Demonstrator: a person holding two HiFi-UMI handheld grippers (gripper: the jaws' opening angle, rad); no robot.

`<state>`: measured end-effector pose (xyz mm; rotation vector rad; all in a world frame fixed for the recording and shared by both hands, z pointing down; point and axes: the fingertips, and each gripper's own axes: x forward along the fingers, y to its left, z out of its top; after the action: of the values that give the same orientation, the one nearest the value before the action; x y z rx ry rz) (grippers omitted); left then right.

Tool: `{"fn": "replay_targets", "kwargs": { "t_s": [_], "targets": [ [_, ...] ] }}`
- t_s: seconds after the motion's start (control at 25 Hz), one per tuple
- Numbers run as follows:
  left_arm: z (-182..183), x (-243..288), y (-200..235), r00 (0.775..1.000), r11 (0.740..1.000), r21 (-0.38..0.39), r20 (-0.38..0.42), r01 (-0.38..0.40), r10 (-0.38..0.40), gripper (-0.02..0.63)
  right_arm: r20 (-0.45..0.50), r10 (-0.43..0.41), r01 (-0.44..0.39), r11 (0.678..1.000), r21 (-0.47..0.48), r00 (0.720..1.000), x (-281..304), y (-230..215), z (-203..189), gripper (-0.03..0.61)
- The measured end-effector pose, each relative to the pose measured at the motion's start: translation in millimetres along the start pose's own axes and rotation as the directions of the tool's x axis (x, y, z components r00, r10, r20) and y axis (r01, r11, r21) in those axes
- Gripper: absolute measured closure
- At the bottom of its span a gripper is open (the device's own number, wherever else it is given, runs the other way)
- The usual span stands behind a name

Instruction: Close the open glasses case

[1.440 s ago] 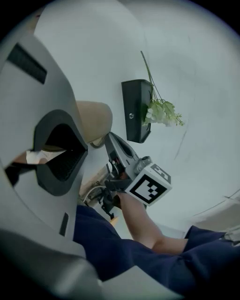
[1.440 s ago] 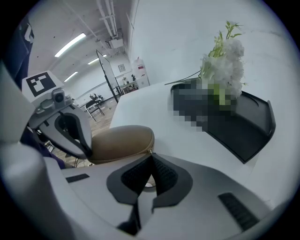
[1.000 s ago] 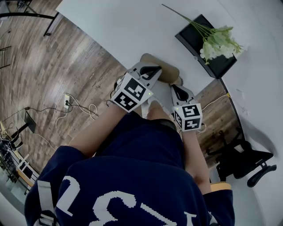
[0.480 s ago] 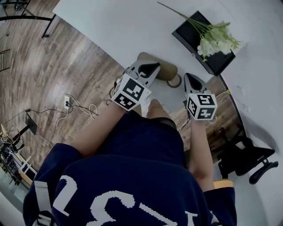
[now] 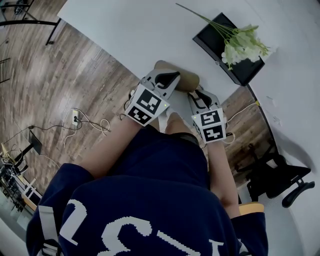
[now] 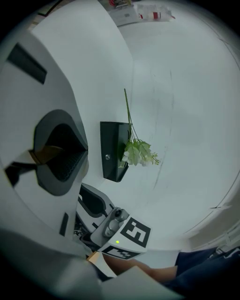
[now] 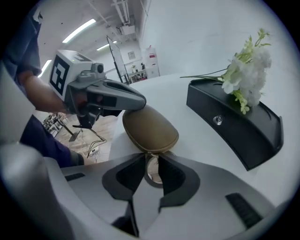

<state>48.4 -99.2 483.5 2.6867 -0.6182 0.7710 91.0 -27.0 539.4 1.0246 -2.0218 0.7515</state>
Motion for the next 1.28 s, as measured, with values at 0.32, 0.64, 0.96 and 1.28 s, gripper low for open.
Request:
{"fn": "replay_targets", "kwargs": {
  "t_s": [0.32,0.64,0.96,1.28],
  "targets": [
    [-1,0,0,1.000,1.000,0.013,0.006,-0.011,0.011,0.601,0.028,-0.036,0.034,0.996,0.078,0.999,0,-1,-3,0.543],
    [-2,-1,-2,1.000,0.998,0.062,0.003,-0.027,0.027,0.601,0.081,-0.098,0.087,0.988,0.125,0.992,-1,-25,-3,0.555],
    [2,2,1,0.999,1.000,0.016,0.031,-0.010,0.010,0.601,0.017,-0.045,0.047,0.991,-0.127,0.999,15,-63,20,0.555],
    [5,-9,5,0.997,0.999,-0.038,0.070,0.034,-0.032,0.601,0.238,-0.173,0.139,0.978,0.152,0.956,-33,-73,47,0.545]
  ]
}}
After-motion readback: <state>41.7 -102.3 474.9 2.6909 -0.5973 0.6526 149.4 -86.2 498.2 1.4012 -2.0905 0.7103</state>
